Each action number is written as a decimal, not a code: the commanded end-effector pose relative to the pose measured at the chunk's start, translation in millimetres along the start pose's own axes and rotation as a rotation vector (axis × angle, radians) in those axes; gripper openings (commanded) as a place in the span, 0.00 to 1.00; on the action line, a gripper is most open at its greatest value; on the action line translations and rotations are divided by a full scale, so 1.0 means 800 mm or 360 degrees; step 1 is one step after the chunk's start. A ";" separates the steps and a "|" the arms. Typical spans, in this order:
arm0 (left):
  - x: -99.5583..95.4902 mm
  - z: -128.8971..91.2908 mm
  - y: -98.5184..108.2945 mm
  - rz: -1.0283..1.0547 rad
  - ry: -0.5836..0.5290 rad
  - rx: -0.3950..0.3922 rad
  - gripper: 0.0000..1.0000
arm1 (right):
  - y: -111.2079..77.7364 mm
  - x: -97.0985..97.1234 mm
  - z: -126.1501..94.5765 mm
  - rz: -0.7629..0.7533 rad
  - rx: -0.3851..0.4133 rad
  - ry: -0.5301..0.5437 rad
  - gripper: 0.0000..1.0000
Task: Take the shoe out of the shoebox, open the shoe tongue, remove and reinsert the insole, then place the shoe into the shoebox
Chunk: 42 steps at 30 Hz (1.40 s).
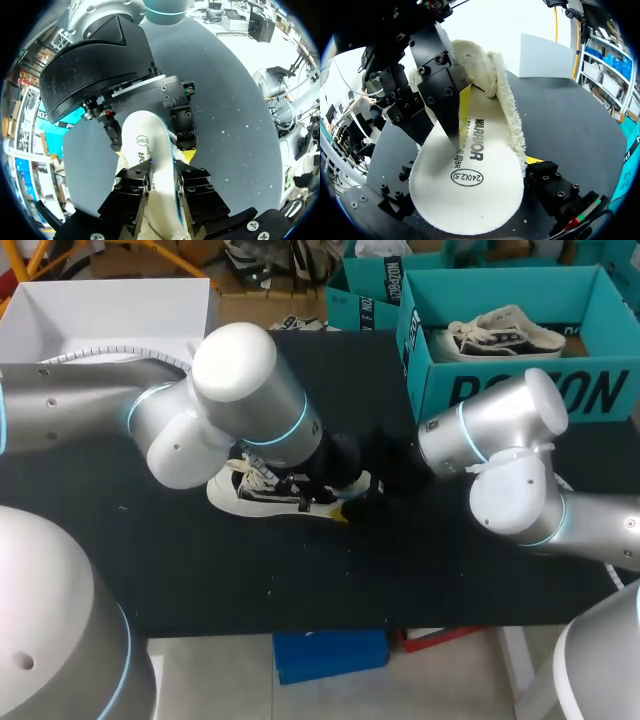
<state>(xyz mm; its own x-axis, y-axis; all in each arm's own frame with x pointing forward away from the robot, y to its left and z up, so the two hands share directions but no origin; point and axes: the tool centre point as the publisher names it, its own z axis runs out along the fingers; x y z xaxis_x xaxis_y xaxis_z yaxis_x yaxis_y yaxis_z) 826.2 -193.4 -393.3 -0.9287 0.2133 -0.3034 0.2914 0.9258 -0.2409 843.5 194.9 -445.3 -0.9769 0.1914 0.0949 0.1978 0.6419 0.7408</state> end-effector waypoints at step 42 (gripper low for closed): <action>0.029 -0.135 -0.003 0.0070 0.0554 0.0781 0.00 | 0.000 0.000 0.003 0.0002 0.0002 -0.0003 0.00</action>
<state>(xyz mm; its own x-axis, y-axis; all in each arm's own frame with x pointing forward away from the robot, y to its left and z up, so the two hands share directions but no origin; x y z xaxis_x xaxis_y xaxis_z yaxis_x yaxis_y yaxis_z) 774.6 -164.0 -310.1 -0.9171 0.3973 -0.0344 0.3266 0.6988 -0.6364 842.9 195.4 -445.1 -0.9770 0.1910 0.0949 0.1975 0.6418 0.7410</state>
